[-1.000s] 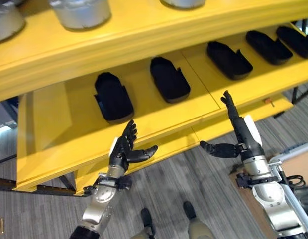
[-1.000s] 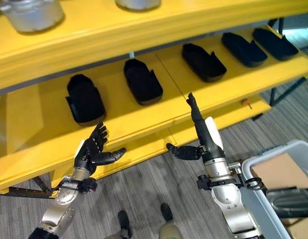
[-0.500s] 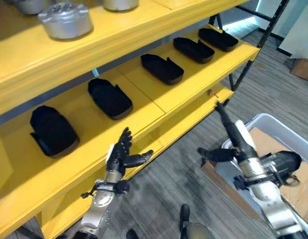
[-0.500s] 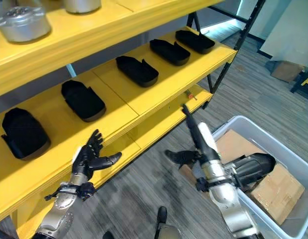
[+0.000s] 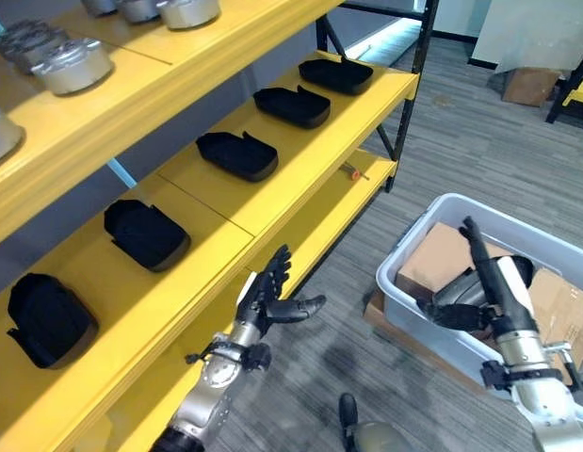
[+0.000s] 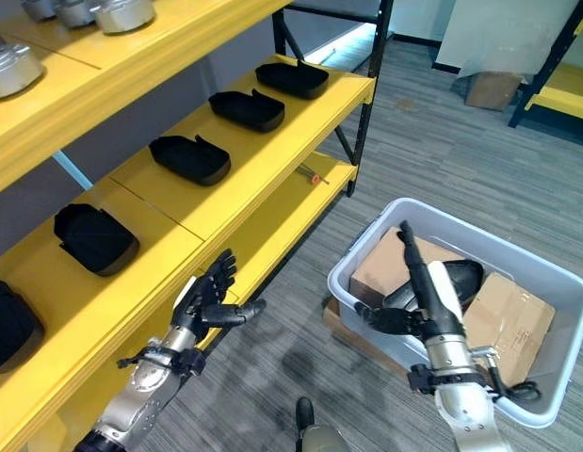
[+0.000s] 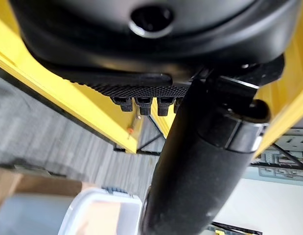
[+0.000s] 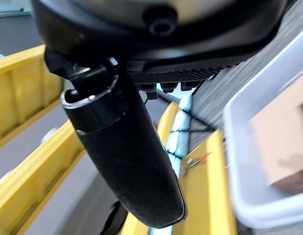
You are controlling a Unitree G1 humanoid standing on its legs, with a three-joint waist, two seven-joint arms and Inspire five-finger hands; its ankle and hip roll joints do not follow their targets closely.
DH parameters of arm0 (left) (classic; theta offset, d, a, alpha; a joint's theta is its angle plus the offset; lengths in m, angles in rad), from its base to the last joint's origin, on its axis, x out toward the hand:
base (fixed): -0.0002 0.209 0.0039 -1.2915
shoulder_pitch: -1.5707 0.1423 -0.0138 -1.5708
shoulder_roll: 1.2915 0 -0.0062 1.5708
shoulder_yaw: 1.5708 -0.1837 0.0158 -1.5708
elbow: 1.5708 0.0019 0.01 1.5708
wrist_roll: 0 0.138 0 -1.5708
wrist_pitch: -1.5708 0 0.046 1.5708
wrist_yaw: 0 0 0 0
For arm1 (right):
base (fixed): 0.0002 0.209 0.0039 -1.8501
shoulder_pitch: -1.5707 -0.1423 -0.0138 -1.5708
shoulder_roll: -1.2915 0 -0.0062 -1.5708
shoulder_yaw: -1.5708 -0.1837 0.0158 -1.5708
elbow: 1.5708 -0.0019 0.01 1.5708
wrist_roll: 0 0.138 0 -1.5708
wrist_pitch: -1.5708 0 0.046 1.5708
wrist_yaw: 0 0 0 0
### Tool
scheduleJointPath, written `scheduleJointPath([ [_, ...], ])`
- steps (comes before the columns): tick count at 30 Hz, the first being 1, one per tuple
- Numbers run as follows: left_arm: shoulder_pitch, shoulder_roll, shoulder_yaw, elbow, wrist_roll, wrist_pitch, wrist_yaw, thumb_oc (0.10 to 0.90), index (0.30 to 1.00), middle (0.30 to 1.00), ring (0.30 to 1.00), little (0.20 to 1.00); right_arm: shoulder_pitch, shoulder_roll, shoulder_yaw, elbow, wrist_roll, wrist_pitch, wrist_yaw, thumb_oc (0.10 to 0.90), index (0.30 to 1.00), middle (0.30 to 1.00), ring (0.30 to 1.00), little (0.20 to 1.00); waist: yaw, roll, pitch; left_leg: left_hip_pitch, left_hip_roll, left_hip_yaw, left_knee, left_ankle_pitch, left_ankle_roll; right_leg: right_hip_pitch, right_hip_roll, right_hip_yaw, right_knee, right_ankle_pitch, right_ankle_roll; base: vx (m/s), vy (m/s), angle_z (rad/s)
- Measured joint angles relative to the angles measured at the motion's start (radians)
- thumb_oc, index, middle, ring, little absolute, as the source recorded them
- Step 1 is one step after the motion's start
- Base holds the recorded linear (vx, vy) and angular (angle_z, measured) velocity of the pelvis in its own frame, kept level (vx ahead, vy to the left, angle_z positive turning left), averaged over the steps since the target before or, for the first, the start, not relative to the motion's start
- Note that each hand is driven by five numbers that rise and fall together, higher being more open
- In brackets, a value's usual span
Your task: Move parts from the plastic box to the shelf.
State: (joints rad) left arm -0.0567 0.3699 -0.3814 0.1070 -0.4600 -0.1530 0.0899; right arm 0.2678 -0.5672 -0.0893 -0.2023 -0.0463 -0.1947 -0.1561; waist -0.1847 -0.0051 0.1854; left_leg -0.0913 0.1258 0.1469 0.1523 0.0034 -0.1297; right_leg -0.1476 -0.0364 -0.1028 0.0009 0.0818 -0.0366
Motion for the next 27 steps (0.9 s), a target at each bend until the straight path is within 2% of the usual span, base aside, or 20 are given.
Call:
scheduleJointPath([
  [2,0.012,0.001,0.003,0.002,0.000,0.001,-0.001,0.900,1.000,1.000,1.000,1.000,-0.012,0.003,0.011,0.001,0.001,0.001,0.003,0.900,1.000,1.000,1.000,1.000,0.003,-0.005,0.003,-0.062,-0.082,-0.054,0.002,-0.037,0.020,0.013,0.025,0.043,-0.022,0.012,-0.011,0.05,-0.009,-0.85],
  [3,0.013,0.002,0.005,0.006,0.001,0.001,-0.001,0.900,1.000,1.000,1.000,1.000,-0.013,0.002,0.021,0.001,0.001,0.000,0.004,0.900,1.000,1.000,1.000,1.000,0.009,-0.011,0.007,-0.079,-0.120,-0.096,-0.017,-0.035,0.029,0.019,0.035,0.064,-0.026,0.014,-0.009,0.07,0.012,-0.82],
  [4,0.015,0.003,0.005,0.006,0.002,0.001,0.000,0.900,1.000,1.000,1.000,1.000,-0.008,0.003,0.030,0.001,0.001,-0.001,0.006,0.900,1.000,1.000,1.000,1.000,0.011,-0.017,0.010,-0.120,-0.144,-0.100,-0.011,-0.031,0.044,0.027,0.047,0.070,-0.031,0.011,-0.014,0.09,0.034,-0.75],
  [6,0.027,0.004,0.023,0.005,0.005,0.000,0.001,0.900,1.000,1.000,1.000,1.000,-0.016,0.003,0.066,0.004,0.008,-0.001,0.014,0.900,1.000,1.000,1.000,1.000,0.029,-0.029,0.016,-0.151,-0.201,-0.208,-0.038,-0.022,0.055,0.034,0.076,0.135,-0.028,0.010,-0.016,0.12,0.067,-1.13],
  [7,0.042,0.008,0.036,0.004,0.004,0.000,0.007,0.900,1.000,1.000,1.000,1.000,-0.033,0.002,0.096,0.004,0.010,-0.001,0.029,0.900,1.000,1.000,1.000,1.000,0.040,-0.041,0.022,-0.150,-0.214,-0.249,-0.053,-0.009,0.089,0.036,0.098,0.191,-0.027,0.012,-0.013,0.14,0.102,-1.59],
  [8,0.054,0.012,0.042,0.005,0.004,0.000,0.008,0.900,1.000,1.000,1.000,1.000,-0.037,0.004,0.112,0.003,0.010,-0.008,0.043,0.900,1.000,1.000,1.000,1.000,0.043,-0.041,0.022,-0.138,-0.211,-0.246,-0.055,0.002,0.117,0.049,0.108,0.209,-0.030,0.026,-0.009,0.14,0.126,-1.32],
  [9,0.059,0.013,0.042,0.005,0.004,0.000,0.007,0.900,1.000,1.000,1.000,1.000,-0.032,0.010,0.116,0.003,0.011,-0.013,0.053,0.900,1.000,1.000,1.000,1.000,0.034,-0.040,0.021,-0.120,-0.201,-0.210,-0.058,0.008,0.140,0.068,0.114,0.224,-0.048,0.031,-0.015,0.12,0.112,-0.76],
  [10,0.059,0.013,0.042,0.004,0.004,0.000,0.003,0.900,1.000,1.000,1.000,1.000,-0.027,0.016,0.115,0.004,0.011,-0.013,0.058,0.900,1.000,1.000,1.000,1.000,0.015,-0.039,0.020,-0.098,-0.190,-0.172,-0.066,0.008,0.141,0.078,0.114,0.231,-0.057,0.032,-0.015,0.10,0.103,-0.37],
  [11,0.054,0.010,0.041,0.001,0.004,0.000,-0.015,0.900,1.000,1.000,1.000,1.000,-0.018,0.014,0.105,0.003,0.013,-0.013,0.063,0.900,1.000,1.000,1.000,1.000,-0.014,-0.022,0.017,-0.055,-0.157,-0.125,-0.112,0.013,0.141,0.082,0.117,0.234,-0.069,0.030,-0.013,0.11,0.118,-0.17],
  [12,0.047,0.007,0.039,0.000,0.004,0.000,-0.019,0.900,1.000,1.000,1.000,1.000,-0.017,0.010,0.098,0.003,0.017,-0.012,0.063,0.900,1.000,1.000,1.000,1.000,-0.025,-0.010,0.019,-0.031,-0.141,-0.112,-0.149,0.044,0.138,0.080,0.120,0.234,-0.070,0.029,-0.011,0.08,0.090,-0.05],
  [13,0.040,0.006,0.037,-0.001,0.004,0.000,-0.018,0.900,1.000,1.000,1.000,1.000,-0.018,0.010,0.095,0.004,0.020,-0.012,0.063,0.900,1.000,1.000,1.000,1.000,-0.030,-0.004,0.018,-0.018,-0.149,-0.102,-0.178,0.079,0.158,0.070,0.117,0.241,-0.061,0.025,-0.002,0.08,0.085,-0.09],
  [18,0.037,0.029,0.043,-0.006,0.002,-0.001,-0.013,0.900,1.000,1.000,1.000,1.000,-0.075,0.011,0.121,0.004,0.020,-0.013,0.073,0.900,1.000,1.000,1.000,1.000,-0.002,0.004,0.018,0.015,-0.169,-0.038,-0.231,0.090,0.168,0.045,0.097,0.316,-0.023,-0.017,0.056,0.06,0.067,-0.32],
  [21,0.034,0.053,0.047,-0.005,-0.001,-0.001,-0.007,0.900,1.000,1.000,1.000,1.000,-0.119,0.011,0.142,0.004,0.020,-0.014,0.082,0.900,1.000,1.000,1.000,1.000,-0.003,0.002,0.018,0.017,-0.184,-0.005,-0.230,0.083,0.171,0.015,0.091,0.346,0.009,-0.028,0.071,0.03,0.070,-0.42],
  [22,0.030,0.057,0.053,-0.002,-0.001,-0.001,-0.007,0.900,1.000,1.000,1.000,1.000,-0.140,0.009,0.155,0.004,0.019,-0.016,0.083,0.900,1.000,1.000,1.000,1.000,0.015,0.001,0.018,0.018,-0.181,0.037,-0.230,0.079,0.176,0.003,0.093,0.391,0.030,-0.037,0.085,-0.03,0.031,-0.84],
  [23,0.027,0.058,0.052,-0.003,-0.001,-0.004,-0.005,0.900,1.000,1.000,1.000,1.000,-0.148,0.011,0.157,0.004,0.019,-0.016,0.083,0.900,1.000,1.000,1.000,1.000,0.019,-0.007,0.021,0.020,-0.183,0.070,-0.228,0.073,0.183,-0.025,0.101,0.403,0.056,-0.027,0.088,-0.04,0.040,-1.10],
  [24,0.028,0.063,0.056,-0.003,-0.001,-0.007,0.002,0.900,1.000,1.000,1.000,1.000,-0.164,0.013,0.168,0.006,0.018,-0.014,0.083,0.900,1.000,1.000,1.000,1.000,0.035,-0.008,0.021,0.017,-0.171,0.105,-0.230,0.069,0.189,-0.058,0.117,0.403,0.098,-0.026,0.107,-0.06,-0.036,-0.93],
  [26,0.027,0.071,0.056,-0.002,0.000,-0.007,0.011,0.900,1.000,1.000,1.000,1.000,-0.170,0.010,0.177,0.005,0.015,-0.017,0.083,0.900,1.000,1.000,1.000,1.000,0.051,-0.029,0.024,0.018,-0.165,0.162,-0.225,0.058,0.206,-0.090,0.113,0.353,0.119,-0.041,0.131,0.03,-0.057,-0.98],
  [27,0.027,0.071,0.066,-0.001,0.001,-0.007,0.013,0.900,1.000,1.000,1.000,1.000,-0.195,0.014,0.189,0.017,0.012,-0.015,0.081,0.900,1.000,1.000,1.000,1.000,0.062,-0.026,0.032,0.014,-0.142,0.204,-0.227,0.050,0.233,-0.114,0.050,0.142,0.142,-0.096,0.090,0.11,-0.102,-1.19],
])
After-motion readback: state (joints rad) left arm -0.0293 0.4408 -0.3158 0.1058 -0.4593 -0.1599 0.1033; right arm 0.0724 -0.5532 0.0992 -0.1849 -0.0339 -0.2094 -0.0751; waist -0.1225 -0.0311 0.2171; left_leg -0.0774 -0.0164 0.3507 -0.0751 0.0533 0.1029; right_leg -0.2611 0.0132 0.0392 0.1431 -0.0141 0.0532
